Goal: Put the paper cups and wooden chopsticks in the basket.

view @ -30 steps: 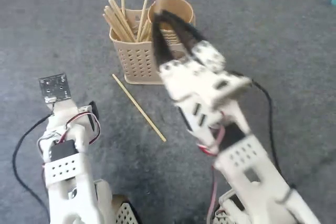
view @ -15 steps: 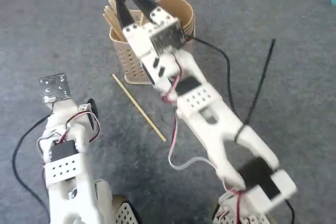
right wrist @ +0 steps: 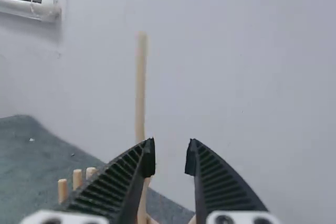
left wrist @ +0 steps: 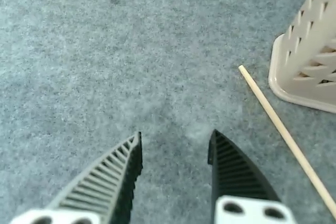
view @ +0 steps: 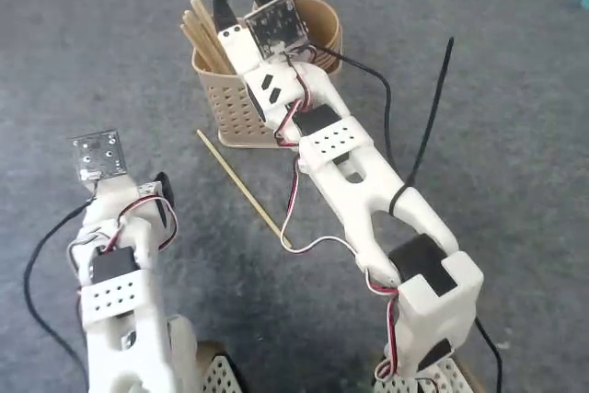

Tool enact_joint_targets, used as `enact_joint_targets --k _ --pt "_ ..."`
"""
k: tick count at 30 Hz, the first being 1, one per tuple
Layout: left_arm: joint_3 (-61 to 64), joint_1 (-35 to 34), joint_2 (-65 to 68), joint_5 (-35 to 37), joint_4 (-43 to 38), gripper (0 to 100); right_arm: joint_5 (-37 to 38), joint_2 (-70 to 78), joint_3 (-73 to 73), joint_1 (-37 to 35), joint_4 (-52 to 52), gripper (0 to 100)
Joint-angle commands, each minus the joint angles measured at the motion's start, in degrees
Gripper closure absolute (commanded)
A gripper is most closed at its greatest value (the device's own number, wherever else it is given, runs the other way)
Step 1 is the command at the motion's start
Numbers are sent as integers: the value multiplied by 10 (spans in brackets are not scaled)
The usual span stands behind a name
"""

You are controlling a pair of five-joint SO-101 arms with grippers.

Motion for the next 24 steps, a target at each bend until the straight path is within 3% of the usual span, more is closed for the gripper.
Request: enact_joint_targets --k 1,7,14,20,24 --pt "-4 4 -5 2 -14 800 4 -76 -30 7 89 938" --pt "-7 1 -5 17 -14 801 -107 -194 -30 10 362 988" --pt "-31 -25 28 37 -16 802 -170 -298 -30 7 550 989" --pt "-165 -69 256 72 -11 802 -187 -350 -30 -4 673 989" --pt "-312 -89 426 91 77 804 -187 -359 -30 -31 765 989"
